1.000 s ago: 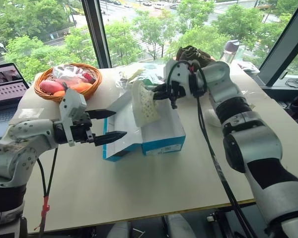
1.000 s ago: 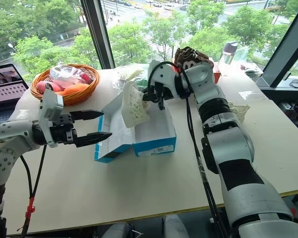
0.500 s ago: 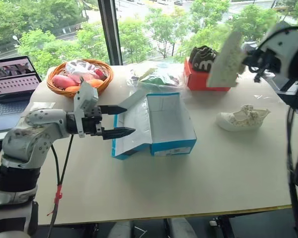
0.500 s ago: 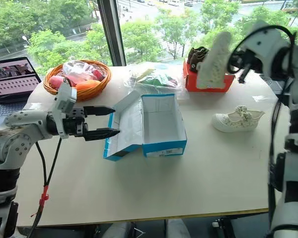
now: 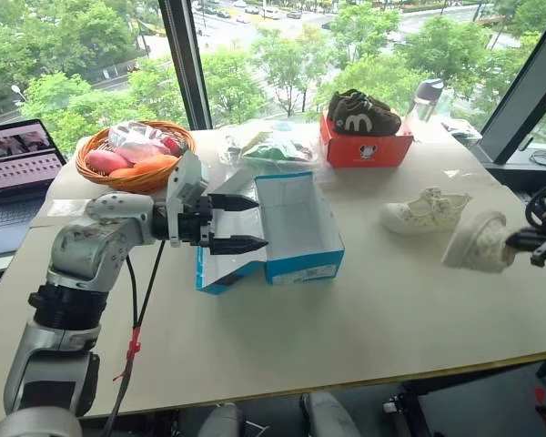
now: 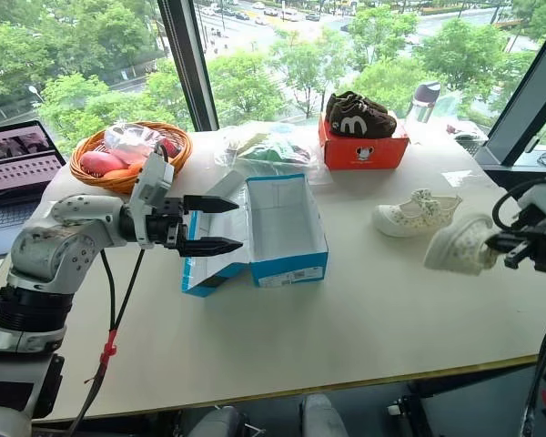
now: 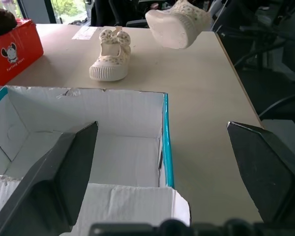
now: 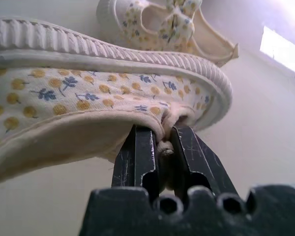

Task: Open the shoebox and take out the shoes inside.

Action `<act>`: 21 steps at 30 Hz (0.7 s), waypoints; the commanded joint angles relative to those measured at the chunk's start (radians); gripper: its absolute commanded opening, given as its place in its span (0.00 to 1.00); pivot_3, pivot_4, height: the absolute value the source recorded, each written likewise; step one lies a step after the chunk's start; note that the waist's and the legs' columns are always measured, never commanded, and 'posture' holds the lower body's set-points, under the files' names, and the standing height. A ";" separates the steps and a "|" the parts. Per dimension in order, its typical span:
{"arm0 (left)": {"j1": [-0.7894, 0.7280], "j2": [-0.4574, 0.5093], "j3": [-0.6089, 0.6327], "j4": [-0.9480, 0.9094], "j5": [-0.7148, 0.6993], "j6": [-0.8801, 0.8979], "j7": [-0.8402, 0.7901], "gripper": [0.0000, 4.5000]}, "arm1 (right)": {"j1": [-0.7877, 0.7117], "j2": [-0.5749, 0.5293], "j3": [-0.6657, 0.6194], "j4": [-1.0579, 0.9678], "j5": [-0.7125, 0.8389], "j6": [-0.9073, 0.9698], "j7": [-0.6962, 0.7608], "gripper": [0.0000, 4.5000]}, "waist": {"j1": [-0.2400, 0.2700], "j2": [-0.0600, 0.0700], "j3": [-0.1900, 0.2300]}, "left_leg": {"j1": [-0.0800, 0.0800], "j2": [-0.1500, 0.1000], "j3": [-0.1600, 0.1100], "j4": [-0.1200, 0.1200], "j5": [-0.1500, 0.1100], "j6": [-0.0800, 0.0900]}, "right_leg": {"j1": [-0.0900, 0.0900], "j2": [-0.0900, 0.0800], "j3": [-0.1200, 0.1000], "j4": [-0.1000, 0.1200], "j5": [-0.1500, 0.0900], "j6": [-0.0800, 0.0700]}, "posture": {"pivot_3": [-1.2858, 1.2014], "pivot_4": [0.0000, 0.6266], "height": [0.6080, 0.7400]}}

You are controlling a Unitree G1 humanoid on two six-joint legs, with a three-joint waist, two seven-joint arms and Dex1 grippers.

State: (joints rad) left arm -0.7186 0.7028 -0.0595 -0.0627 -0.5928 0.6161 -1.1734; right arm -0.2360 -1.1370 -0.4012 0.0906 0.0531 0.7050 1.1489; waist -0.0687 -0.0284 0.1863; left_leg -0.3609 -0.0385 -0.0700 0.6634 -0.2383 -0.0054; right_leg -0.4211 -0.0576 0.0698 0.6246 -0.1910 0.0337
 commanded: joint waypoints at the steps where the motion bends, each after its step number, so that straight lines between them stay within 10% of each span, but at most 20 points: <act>1: -0.005 0.002 0.043 -0.038 -0.015 0.008 0.022 1.00 | -0.053 0.025 0.016 0.106 0.023 0.041 -0.080 0.00 | -0.002 0.000 0.000 | 0.002 0.000 0.001 0.000 0.000 0.000 | -0.001 0.000 0.000 0.000 0.000 0.000 | 0.52 0.24 1.00; 10: 0.030 0.036 0.075 -0.092 -0.010 0.029 0.057 1.00 | -0.425 0.230 0.258 0.443 -0.035 -0.122 -0.231 0.00 | -0.027 -0.002 0.001 | 0.003 0.001 0.006 0.000 0.000 0.000 | 0.000 0.000 0.003 0.000 0.001 0.001 | 0.52 0.24 1.00; 21: 0.095 0.092 0.140 -0.167 -0.030 0.067 0.090 1.00 | -0.637 0.211 0.397 0.654 -0.103 -0.322 -0.191 0.87 | -0.023 -0.002 0.001 | -0.003 0.001 0.005 0.000 -0.001 0.002 | -0.007 -0.001 0.003 -0.002 0.001 0.002 | 0.52 0.24 1.00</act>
State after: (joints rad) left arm -0.6280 0.7826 0.0459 -0.1932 -0.5988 0.6805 -1.0910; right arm -0.8405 -0.8762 0.0002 0.7564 -0.0391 0.4196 0.9426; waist -0.0915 -0.0305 0.1877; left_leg -0.3639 -0.0377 -0.0648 0.6636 -0.2394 -0.0037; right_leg -0.4277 -0.0585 0.0726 0.6223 -0.1898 0.0356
